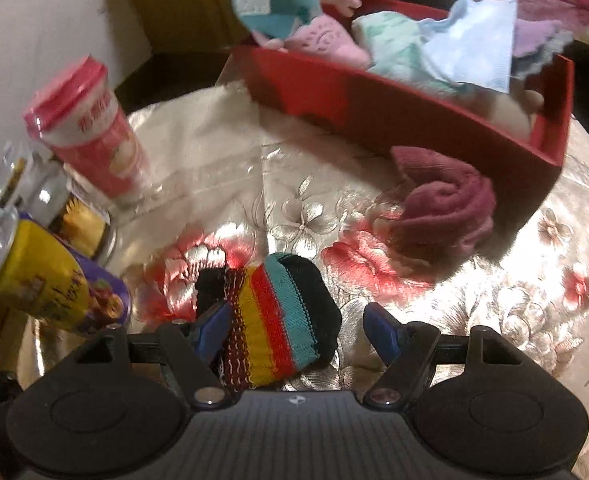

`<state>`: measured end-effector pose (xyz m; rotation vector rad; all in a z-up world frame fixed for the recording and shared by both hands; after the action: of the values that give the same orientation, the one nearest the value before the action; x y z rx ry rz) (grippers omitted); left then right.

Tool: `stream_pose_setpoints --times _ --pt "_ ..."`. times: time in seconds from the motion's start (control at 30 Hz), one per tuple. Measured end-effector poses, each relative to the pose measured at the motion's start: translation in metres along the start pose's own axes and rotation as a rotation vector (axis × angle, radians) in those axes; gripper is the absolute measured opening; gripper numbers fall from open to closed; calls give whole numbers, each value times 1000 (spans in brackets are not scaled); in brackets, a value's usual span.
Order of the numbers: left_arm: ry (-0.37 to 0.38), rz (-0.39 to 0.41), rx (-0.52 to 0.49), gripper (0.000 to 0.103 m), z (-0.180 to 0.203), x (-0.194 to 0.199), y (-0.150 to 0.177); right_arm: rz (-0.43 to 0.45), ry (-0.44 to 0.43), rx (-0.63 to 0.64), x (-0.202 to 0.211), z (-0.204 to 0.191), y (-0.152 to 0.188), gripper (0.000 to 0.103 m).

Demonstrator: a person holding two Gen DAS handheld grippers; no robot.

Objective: Organize soft objects
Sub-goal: 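Grasp the striped knit hat with the right gripper while the left holds the block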

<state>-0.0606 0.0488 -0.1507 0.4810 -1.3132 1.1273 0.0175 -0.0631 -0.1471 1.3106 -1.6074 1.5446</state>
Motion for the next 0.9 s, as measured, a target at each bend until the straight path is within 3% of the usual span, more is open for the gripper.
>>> stream_pose_setpoints --times 0.1,0.23,0.53,0.9 --pt "-10 -3 -9 79 2 -1 -1 -5 3 13 -3 -1 1 42" --pt "-21 -17 -13 79 1 -3 1 1 21 83 -3 -9 5 23" --pt "-15 -6 -34 80 -1 3 8 -1 -30 56 16 3 11 1" --pt "-42 44 -15 80 -4 4 -12 83 -48 -42 58 34 6 0"
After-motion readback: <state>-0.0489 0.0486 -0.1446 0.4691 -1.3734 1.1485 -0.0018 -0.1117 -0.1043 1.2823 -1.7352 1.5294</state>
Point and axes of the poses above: each gripper's, at about its wrist camera, not at the fingertips, and x roughly against the way its jaws point, z to its right, y to its underside, the point moved 4 cm from there along -x, roughly the way its jaws point, and after that the axes turned 1 degree about -z, right-handed, at the moved point
